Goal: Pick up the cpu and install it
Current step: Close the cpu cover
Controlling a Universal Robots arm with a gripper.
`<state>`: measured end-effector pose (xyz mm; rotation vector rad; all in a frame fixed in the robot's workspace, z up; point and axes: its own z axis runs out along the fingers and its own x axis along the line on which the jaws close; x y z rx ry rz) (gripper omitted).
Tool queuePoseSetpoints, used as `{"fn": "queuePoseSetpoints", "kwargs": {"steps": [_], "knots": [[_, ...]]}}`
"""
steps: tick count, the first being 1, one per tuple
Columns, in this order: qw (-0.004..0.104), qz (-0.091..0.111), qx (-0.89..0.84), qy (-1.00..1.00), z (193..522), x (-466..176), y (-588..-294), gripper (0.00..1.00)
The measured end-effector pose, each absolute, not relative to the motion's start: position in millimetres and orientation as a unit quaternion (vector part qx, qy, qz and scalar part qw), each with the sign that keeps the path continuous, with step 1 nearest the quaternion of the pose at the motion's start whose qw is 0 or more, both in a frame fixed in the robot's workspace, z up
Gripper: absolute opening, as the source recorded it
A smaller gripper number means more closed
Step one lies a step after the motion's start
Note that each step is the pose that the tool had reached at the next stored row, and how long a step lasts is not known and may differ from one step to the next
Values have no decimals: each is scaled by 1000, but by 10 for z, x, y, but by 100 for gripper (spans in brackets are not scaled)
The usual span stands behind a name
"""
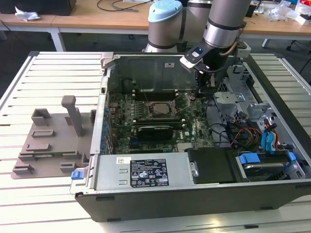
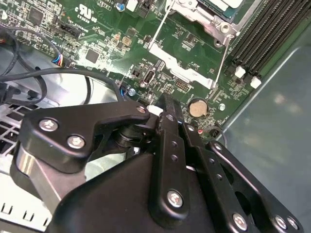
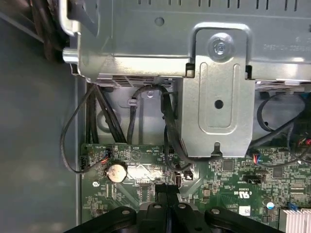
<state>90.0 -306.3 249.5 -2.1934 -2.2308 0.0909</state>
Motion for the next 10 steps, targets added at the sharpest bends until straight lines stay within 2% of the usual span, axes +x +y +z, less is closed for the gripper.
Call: {"fn": "queuePoseSetpoints", "kwargs": {"steps": [10], "knots": [[10, 24, -683, -730, 2436, 827, -3064, 11]]}}
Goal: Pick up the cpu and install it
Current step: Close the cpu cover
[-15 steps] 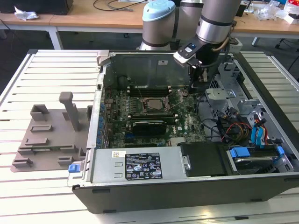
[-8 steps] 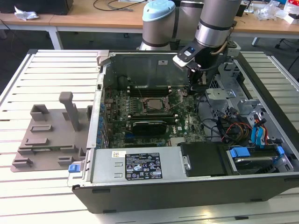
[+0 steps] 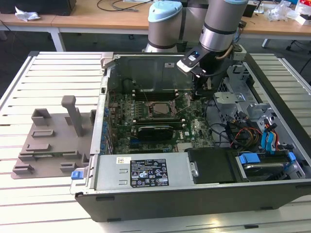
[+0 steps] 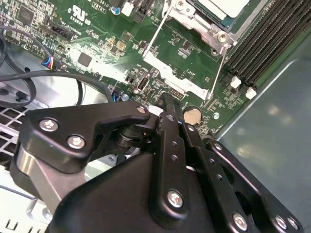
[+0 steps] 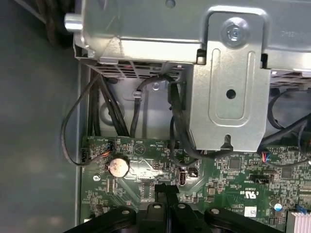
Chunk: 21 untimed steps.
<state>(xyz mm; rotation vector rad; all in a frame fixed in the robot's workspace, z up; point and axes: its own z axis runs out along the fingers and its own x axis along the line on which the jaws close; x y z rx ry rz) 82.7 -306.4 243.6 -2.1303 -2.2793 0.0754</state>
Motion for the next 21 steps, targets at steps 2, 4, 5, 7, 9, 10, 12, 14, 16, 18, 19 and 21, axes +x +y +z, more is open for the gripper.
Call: {"fn": "queuePoseSetpoints", "kwargs": {"steps": [2, 4, 5, 7, 9, 10, 12, 14, 16, 18, 19, 21], "knots": [[10, 24, -683, -730, 2435, 827, -3063, 11], [10, 24, -683, -730, 2433, 796, -3063, 11], [10, 24, -683, -730, 2434, 777, -3064, 11], [10, 24, -683, -730, 2434, 751, -3063, 11], [10, 24, -683, -730, 2434, 690, -3063, 11], [10, 24, -683, -730, 2434, 675, -3063, 11], [10, 24, -683, -730, 2434, 635, -3064, 11], [10, 24, -683, -730, 2434, 594, -3064, 11], [10, 24, -683, -730, 2434, 553, -3063, 11], [10, 24, -683, -730, 2434, 532, -3063, 11], [10, 24, -683, -730, 2434, 515, -3063, 11], [10, 24, -683, -730, 2434, 483, -3063, 11]]}}
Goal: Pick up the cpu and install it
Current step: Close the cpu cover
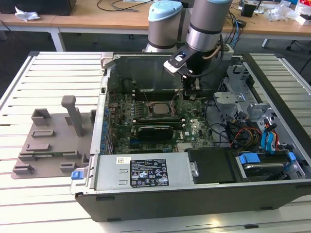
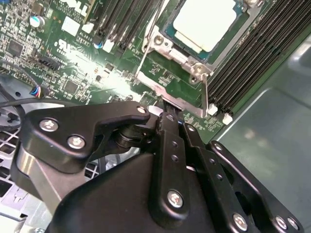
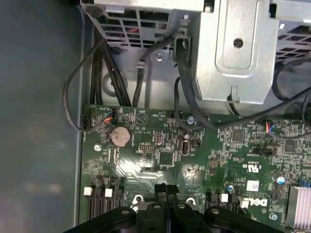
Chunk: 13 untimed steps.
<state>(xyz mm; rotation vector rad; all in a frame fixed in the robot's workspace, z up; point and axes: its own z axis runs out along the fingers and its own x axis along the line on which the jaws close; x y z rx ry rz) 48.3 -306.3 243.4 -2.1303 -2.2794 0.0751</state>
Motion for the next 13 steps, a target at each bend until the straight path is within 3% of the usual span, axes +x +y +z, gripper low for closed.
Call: {"fn": "queuePoseSetpoints", "kwargs": {"steps": [13], "knots": [[10, 24, -683, -730, 2434, 230, -3063, 11]]}}
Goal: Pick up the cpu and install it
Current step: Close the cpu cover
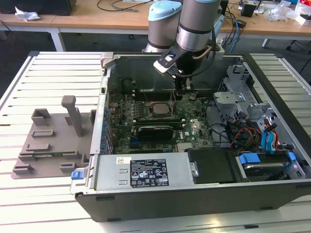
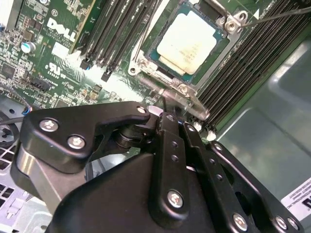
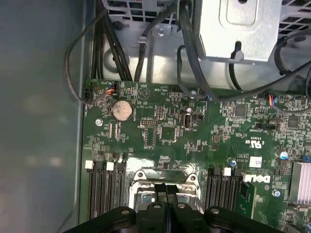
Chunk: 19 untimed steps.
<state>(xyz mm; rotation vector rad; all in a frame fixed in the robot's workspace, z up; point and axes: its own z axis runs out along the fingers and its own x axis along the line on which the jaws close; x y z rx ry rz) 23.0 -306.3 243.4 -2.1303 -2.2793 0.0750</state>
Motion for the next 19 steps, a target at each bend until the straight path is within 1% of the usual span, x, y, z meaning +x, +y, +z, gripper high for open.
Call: {"fn": "queuePoseSetpoints", "kwargs": {"steps": [6, 19], "knots": [[10, 24, -683, -730, 2430, 131, -3063, 11], [10, 24, -683, -730, 2298, -24, -3063, 11]]}}
